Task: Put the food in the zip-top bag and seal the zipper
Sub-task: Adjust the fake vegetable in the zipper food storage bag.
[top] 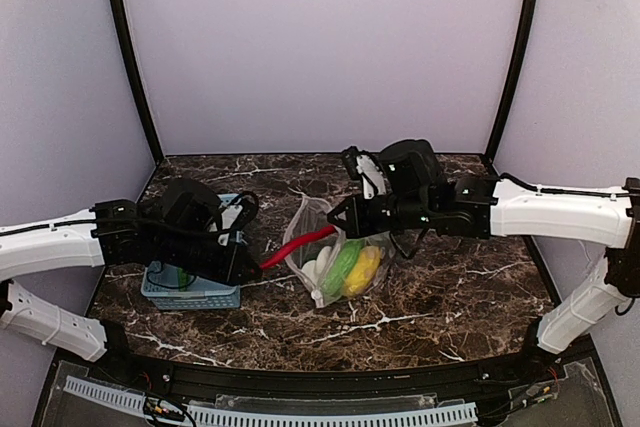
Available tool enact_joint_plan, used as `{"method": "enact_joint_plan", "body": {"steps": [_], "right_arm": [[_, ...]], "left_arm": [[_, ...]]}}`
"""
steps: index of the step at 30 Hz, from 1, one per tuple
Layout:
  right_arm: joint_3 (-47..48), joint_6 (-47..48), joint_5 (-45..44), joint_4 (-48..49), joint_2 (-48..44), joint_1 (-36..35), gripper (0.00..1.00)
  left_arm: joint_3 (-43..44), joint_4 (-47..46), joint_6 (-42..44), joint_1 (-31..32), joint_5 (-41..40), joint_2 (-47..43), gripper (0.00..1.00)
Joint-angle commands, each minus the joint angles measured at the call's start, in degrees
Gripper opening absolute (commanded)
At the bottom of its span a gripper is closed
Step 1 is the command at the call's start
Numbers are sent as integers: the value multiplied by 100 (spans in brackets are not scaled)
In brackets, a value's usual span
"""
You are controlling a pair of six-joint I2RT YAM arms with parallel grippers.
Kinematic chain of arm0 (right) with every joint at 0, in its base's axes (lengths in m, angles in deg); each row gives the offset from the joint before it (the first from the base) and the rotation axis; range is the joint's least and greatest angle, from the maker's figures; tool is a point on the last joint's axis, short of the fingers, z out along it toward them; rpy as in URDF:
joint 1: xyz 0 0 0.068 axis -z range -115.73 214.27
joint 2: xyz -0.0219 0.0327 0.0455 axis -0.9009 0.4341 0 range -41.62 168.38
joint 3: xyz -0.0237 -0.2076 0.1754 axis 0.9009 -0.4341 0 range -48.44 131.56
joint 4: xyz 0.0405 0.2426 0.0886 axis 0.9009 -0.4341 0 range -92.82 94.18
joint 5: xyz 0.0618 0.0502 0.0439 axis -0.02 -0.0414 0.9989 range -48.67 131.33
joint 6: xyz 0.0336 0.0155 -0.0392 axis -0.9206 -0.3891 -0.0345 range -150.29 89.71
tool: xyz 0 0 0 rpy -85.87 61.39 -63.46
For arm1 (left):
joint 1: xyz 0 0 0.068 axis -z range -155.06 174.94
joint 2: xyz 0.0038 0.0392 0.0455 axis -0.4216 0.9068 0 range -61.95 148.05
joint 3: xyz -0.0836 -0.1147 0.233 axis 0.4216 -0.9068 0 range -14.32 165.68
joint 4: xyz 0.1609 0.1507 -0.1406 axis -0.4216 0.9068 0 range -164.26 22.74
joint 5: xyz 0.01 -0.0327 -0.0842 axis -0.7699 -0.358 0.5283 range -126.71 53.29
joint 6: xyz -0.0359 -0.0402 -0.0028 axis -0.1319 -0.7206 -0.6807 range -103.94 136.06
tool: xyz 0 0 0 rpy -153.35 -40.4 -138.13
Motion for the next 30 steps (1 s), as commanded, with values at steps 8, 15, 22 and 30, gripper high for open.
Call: {"method": "enact_joint_plan", "body": {"steps": [8, 15, 22, 30], "right_arm": [[385, 283, 318, -44, 74, -278, 0], [554, 336, 278, -134, 88, -455, 0], [594, 303, 250, -143, 57, -528, 0], [629, 252, 219, -141, 82, -561, 0]], "left_arm": [[920, 181, 528, -11, -141, 645, 1], [1341, 126, 601, -24, -124, 1066, 1], [1563, -26, 580, -48, -108, 1460, 1], [1601, -593, 431, -41, 76, 1843, 2]]}}
